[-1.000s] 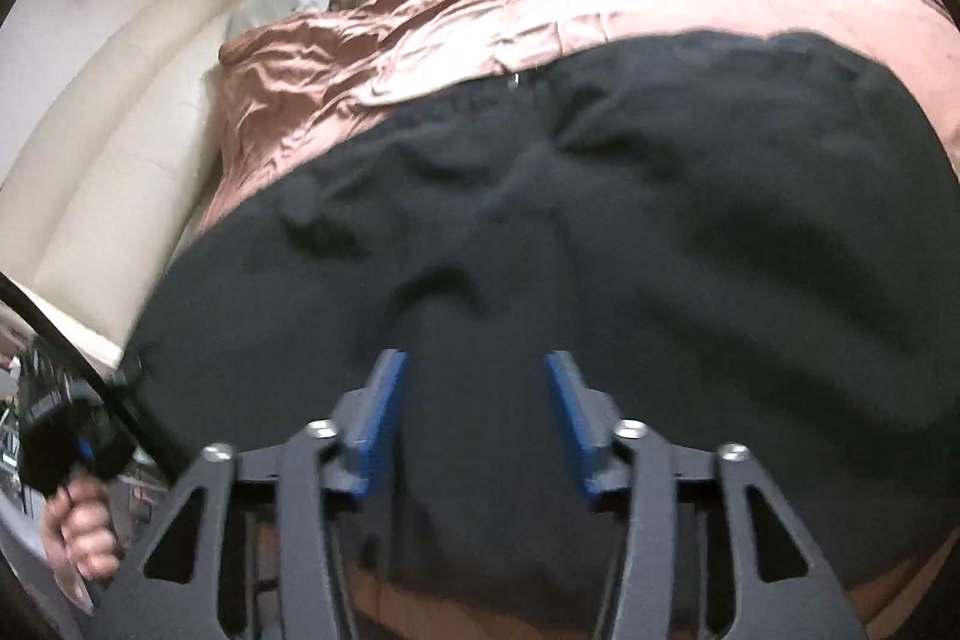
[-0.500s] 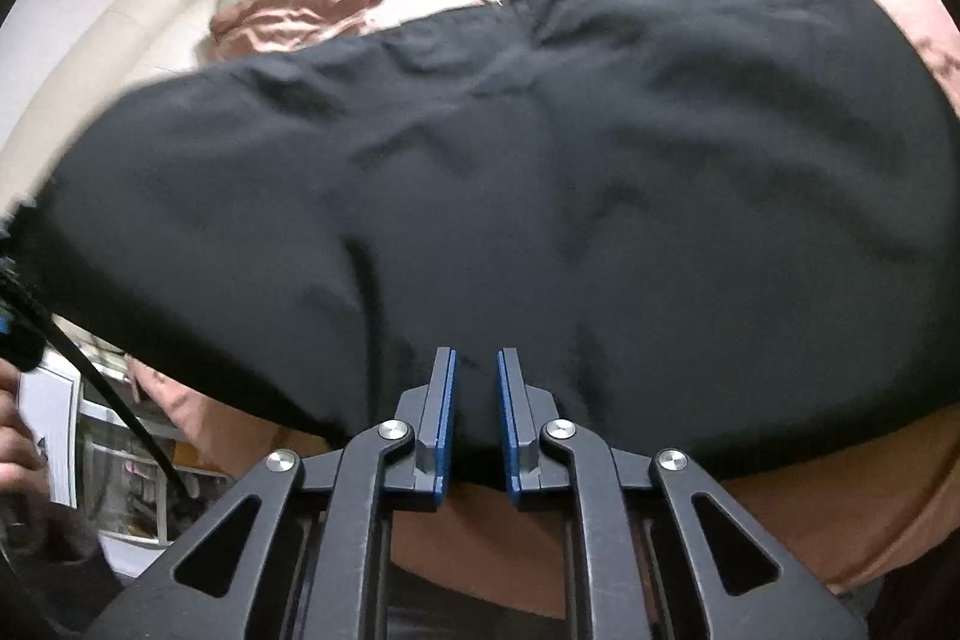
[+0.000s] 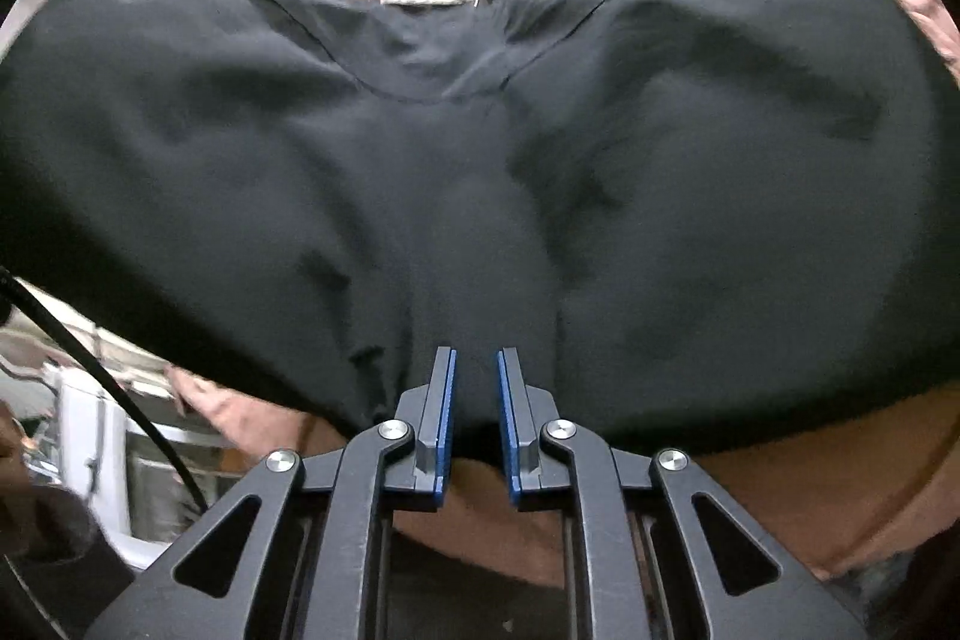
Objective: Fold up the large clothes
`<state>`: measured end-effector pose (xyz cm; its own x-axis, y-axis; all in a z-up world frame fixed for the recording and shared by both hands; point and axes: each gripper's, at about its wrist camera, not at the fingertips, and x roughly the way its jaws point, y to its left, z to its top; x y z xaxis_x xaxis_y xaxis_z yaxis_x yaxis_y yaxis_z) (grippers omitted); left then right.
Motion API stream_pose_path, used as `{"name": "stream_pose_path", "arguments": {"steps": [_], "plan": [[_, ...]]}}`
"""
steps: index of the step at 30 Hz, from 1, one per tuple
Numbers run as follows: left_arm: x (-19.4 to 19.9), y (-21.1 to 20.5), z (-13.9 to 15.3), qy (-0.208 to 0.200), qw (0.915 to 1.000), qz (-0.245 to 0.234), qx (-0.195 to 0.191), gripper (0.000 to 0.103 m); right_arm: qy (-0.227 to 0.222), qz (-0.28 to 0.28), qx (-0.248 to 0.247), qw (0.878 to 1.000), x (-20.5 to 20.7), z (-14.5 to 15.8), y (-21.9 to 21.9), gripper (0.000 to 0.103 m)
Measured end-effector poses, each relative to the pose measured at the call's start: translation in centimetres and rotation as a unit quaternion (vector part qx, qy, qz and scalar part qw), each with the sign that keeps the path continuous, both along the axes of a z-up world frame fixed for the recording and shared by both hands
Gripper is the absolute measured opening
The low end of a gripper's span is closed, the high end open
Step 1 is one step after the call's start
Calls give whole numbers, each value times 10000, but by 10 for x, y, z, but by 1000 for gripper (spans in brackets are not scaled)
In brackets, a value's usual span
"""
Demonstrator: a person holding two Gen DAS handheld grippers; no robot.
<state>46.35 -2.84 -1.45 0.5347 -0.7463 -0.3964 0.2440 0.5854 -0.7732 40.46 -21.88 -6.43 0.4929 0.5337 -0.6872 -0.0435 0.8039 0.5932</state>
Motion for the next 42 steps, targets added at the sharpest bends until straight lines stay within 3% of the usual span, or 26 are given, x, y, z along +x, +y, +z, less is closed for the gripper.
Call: {"name": "stream_pose_path", "arguments": {"steps": [3, 5, 6, 15, 24, 27, 29, 32, 36, 42], "plan": [[8, -24, 2, 4, 9998, -177, 117, 13, -263, -188, 138, 9994, -15, 17, -29, 21], [15, -43, -1, 43, 9993, -313, 182, 13, -455, -355, 272, 9980, -28, 28, -53, 50], [18, -52, -2, 64, 9990, -372, 218, 13, -551, -454, 311, 9970, -34, 33, -63, 53], [50, -140, -37, 414, 9923, -950, 673, 13, -790, -1433, 570, 9849, -92, 40, -160, 54], [67, -231, -88, 862, 9732, -1640, 1361, 14, -550, -2055, 693, 9746, -130, 18, -209, 54], [67, -247, -93, 917, 9677, -1882, 1406, 34, -494, -2113, 742, 9733, -138, 17, -215, 54], [64, -244, -92, 858, 9687, -1954, 1272, 50, -477, -2127, 766, 9729, -141, 21, -214, 67], [60, -222, -86, 762, 9739, -1828, 1110, 62, -546, -2088, 815, 9730, -135, 22, -210, 67], [57, -188, -77, 715, 9806, -1369, 1204, 64, -523, -1892, 895, 9765, -116, 16, -198, 67], [51, -115, -89, 925, 9845, -688, 1325, 65, -484, -1605, 1010, 9807, -83, 13, -179, 67]]}}
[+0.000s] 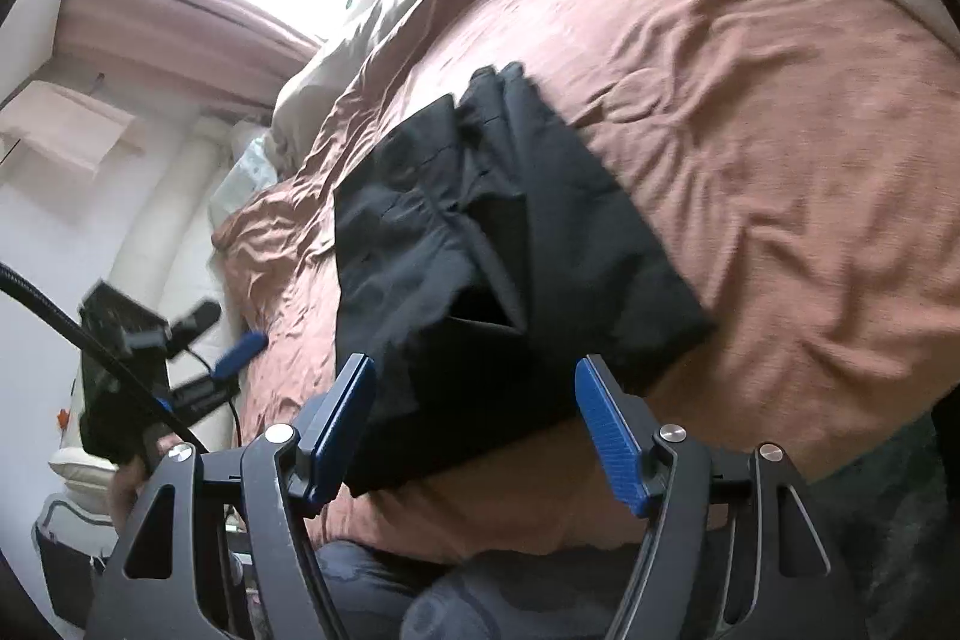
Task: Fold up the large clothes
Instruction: 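Lower the folded jacket onto the bed and open both tools, then grasp the folded jacket edge with the left tool while the right tool grasps its side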
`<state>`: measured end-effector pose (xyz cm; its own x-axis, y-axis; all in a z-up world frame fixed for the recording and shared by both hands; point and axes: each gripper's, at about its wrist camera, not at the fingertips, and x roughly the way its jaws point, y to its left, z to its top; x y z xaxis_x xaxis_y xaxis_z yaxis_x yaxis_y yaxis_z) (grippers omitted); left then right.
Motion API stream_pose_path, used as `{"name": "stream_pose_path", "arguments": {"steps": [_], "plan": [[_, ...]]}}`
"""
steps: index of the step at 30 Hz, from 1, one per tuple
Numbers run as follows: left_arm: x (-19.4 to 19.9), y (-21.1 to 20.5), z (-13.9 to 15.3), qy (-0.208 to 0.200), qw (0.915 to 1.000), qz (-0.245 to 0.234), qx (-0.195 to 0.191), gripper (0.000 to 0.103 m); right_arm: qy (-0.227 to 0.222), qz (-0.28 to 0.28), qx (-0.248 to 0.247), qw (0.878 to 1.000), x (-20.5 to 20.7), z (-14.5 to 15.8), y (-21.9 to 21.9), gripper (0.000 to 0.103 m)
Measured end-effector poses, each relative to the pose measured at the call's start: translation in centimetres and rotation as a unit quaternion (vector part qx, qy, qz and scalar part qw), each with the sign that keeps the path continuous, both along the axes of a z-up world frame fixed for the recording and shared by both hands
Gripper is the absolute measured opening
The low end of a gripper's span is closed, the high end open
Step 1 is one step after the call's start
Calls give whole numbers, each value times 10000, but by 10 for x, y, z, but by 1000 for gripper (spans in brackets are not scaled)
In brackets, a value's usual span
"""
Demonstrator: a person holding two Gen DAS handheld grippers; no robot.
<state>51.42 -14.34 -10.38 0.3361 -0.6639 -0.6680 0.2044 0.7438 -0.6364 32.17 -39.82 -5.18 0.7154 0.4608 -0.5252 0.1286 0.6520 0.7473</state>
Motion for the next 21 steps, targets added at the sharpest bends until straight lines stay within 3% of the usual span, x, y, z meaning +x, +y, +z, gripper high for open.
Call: {"name": "stream_pose_path", "arguments": {"steps": [7, 10, 11, 13, 21], "plan": [[-11, 59, -37, 378, 9972, 602, 247, 65, 395, 11, -323, 9987, 43, -13, 16, 67], [-14, 68, -59, 627, 9951, 679, 344, 65, 311, 64, -547, 9980, 48, -7, 23, 19], [-15, 68, -68, 750, 9941, 691, 375, 65, 344, 94, -524, 9980, 50, -7, 23, 16], [-16, 69, -80, 903, 9926, 687, 428, 65, 272, -38, -444, 9986, 48, -5, 17, 11], [-13, 34, -95, 944, 9936, 323, 525, 65, 114, -317, -295, 9990, 24, -17, -4, 8]]}}
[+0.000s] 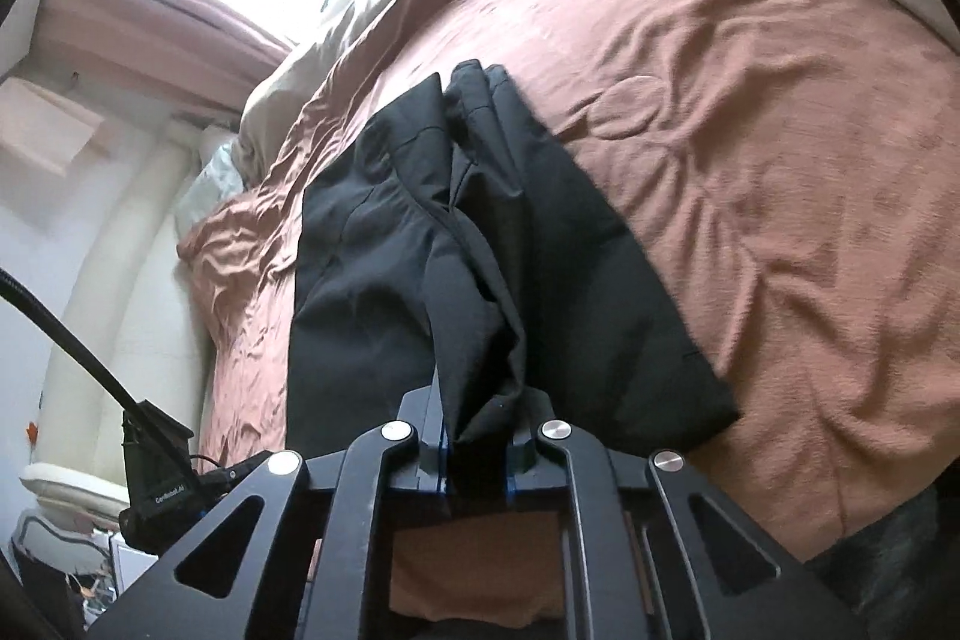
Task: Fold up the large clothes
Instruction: 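Grasp the folded jacket edge with the left tool while the right tool grasps its side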
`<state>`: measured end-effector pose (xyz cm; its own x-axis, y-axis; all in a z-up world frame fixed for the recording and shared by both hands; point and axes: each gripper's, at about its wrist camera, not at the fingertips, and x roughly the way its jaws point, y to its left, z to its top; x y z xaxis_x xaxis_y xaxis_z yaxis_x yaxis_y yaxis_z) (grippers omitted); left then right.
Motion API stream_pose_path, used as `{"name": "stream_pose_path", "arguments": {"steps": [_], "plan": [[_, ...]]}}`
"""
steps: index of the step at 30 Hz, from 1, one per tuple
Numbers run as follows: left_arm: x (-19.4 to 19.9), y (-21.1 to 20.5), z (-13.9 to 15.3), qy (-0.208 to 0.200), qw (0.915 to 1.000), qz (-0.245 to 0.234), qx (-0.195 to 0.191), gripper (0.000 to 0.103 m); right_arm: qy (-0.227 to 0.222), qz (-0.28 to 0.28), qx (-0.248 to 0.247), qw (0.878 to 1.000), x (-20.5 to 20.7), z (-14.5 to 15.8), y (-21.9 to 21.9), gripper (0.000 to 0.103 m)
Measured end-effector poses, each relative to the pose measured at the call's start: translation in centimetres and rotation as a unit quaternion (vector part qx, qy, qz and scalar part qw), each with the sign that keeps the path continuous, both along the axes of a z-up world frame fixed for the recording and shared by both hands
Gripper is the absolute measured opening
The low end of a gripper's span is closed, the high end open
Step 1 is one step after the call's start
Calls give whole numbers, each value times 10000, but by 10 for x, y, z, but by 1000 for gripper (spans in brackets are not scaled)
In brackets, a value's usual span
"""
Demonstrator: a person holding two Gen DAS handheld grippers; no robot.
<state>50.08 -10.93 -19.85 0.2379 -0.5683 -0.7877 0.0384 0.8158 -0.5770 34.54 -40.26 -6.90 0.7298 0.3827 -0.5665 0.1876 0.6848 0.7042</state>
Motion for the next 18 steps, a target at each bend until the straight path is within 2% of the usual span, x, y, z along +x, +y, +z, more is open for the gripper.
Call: {"name": "stream_pose_path", "arguments": {"steps": [5, 7, 10, 14, 16, 17, 18], "plan": [[3, -29, 1, -14, 9994, -309, -167, 63, 30, -140, 120, 9998, -14, -5, -15, 8], [2, -39, 7, -129, 9990, -420, -41, 59, 51, -194, 140, 9997, -17, -7, -21, 8], [3, -46, 13, -171, 9985, -517, -67, 52, 121, -325, 185, 9992, -20, -12, -29, 8], [6, -47, 14, -199, 9981, -581, -16, 51, 258, -313, 270, 9988, -22, -18, -29, 9], [7, -46, 11, -169, 9985, -520, 52, 51, 280, -262, 239, 9990, -23, -15, -26, 22], [7, -46, 9, -156, 9987, -487, 59, 51, 325, -242, 150, 9991, -24, -12, -25, 36], [6, -45, 6, -155, 9988, -455, 72, 51, 403, -240, -27, 9989, -24, -8, -23, 44]]}}
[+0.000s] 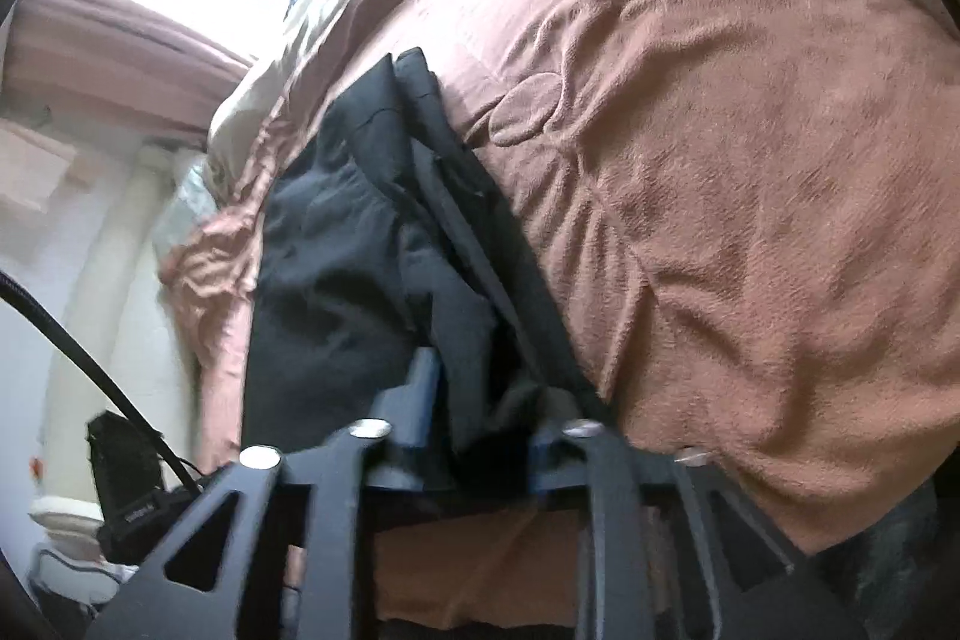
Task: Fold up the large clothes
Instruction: 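Grasp the folded jacket edge with the left tool while the right tool grasps its side, then close both tools on the black jacket bundle edge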
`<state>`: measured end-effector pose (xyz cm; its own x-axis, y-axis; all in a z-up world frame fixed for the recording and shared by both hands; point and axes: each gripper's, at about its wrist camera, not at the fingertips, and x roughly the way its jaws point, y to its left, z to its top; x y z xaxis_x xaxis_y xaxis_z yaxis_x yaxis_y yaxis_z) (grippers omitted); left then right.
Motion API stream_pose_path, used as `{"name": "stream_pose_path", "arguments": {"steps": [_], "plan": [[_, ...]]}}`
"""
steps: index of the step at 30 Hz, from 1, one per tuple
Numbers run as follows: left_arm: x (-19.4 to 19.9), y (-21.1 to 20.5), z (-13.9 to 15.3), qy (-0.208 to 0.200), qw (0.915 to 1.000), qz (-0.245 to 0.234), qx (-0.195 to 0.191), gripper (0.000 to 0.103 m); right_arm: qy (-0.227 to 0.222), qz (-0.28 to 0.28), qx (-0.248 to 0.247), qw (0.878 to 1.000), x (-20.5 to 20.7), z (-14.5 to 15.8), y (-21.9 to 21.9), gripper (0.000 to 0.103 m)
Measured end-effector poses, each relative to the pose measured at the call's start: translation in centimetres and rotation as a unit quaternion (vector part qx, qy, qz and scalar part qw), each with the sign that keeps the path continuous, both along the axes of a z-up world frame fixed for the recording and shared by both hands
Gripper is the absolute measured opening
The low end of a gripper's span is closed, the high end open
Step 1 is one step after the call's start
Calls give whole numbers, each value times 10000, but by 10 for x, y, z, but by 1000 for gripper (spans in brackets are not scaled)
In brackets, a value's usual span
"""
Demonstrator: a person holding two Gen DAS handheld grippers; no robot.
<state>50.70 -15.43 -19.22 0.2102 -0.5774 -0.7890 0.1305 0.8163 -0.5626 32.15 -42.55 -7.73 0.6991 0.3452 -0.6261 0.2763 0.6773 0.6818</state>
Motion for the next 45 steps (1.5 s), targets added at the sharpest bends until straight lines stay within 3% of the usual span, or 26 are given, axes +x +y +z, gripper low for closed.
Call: {"name": "stream_pose_path", "arguments": {"steps": [1, 2, 8, 9, 10, 14, 17, 23, 27, 31, 34, 36, 38, 41, 45], "plan": [[0, -2, 0, 1, 10000, 11, 14, 51, 57, 11, -137, 9999, 2, 3, 0, 59], [-2, -3, 0, -2, 10000, 8, 18, 51, 88, 44, -259, 9996, 2, 6, 2, 61], [-19, -5, -5, 60, 10000, 21, -39, 51, 93, 204, -70, 9997, 5, -1, -2, 61], [-22, -6, -7, 78, 10000, 29, -37, 51, 87, 195, 0, 9998, 5, -5, -7, 59], [-23, -6, -6, 68, 10000, 55, -38, 50, 70, 198, 38, 9998, 4, -7, -8, 50], [-26, -7, -5, -85, 9999, 55, 26, 30, 70, 312, 132, 9994, 3, -13, -12, 32], [-26, -6, 4, -214, 9997, 39, 59, 21, 36, 405, 222, 9989, 0, -11, -11, 24], [-24, 19, 25, -382, 9993, -29, 51, 17, 35, 627, 478, 9969, -8, -9, 1, 21], [-29, 37, 33, -468, 9987, -105, 185, 16, 89, 1058, 507, 9931, -15, -10, 21, 21], [-49, 49, 30, -459, 9969, -503, 404, 17, 218, 1618, 366, 9859, -25, -10, 33, 21], [-51, 49, 21, -337, 9945, -686, 714, 26, 210, 1805, 123, 9833, -26, -2, 32, 28], [-44, 47, 16, -182, 9938, -687, 860, 28, 248, 1758, -88, 9841, -21, 5, 25, 44], [-36, 50, 16, -145, 9951, -644, 741, 34, 81, 1674, -95, 9858, -15, 14, 14, 70], [-21, 56, 19, -253, 9972, -400, 571, 53, -69, 1516, -98, 9884, -3, 23, -1, 72], [3, 60, 17, -278, 9982, -160, 508, 54, -123, 1456, -76, 9892, 29, 27, -20, 79]]}}
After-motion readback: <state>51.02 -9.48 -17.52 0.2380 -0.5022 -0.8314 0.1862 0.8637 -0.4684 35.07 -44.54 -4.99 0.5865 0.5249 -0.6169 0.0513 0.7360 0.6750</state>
